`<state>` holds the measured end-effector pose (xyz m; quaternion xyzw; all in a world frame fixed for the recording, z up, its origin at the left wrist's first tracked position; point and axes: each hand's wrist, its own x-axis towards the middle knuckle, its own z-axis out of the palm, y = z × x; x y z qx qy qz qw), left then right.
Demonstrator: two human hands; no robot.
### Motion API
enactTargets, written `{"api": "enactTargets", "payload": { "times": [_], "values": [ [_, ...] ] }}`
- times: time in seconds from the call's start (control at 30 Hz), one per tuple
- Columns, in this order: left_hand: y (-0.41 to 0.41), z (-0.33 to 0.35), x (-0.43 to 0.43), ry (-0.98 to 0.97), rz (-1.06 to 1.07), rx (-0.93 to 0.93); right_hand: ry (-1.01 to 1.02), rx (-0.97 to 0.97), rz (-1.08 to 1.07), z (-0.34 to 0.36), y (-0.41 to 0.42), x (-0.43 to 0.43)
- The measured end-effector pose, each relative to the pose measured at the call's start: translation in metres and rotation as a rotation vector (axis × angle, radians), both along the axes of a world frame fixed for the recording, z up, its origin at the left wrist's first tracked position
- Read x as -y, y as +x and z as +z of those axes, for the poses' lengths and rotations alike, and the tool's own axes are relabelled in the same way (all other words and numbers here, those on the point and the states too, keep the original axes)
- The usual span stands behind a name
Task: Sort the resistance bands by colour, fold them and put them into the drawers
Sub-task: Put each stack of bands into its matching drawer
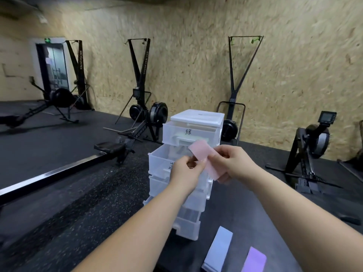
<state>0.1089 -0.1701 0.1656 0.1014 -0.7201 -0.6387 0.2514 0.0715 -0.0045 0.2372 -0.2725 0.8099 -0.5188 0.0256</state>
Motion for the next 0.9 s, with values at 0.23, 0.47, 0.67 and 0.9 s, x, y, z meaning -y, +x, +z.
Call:
{"api": "enactTargets", "payload": {
  "times": [0.23,0.47,0.67,0.9],
  "values": [
    [-0.004,-0.025,0.059,-0.07,0.062,0.07,0.27,-0.092,-0.003,0.02,-0.043,0.048],
    [-0.017,-0.027,0.061,-0.155,0.005,0.035,0.182,-0.03,0.042,0.005,-0.058,0.045],
    [-0.028,-0.048,0.01,-0.187,-0.081,-0.038,-0.03,0.13,-0.014,-0.036,-0.069,-0.017],
    [-0.038,-0.076,-0.044,-0.355,-0.182,-0.145,-0.091,0.286,-0.183,-0.091,-0.094,-0.093]
  ]
}}
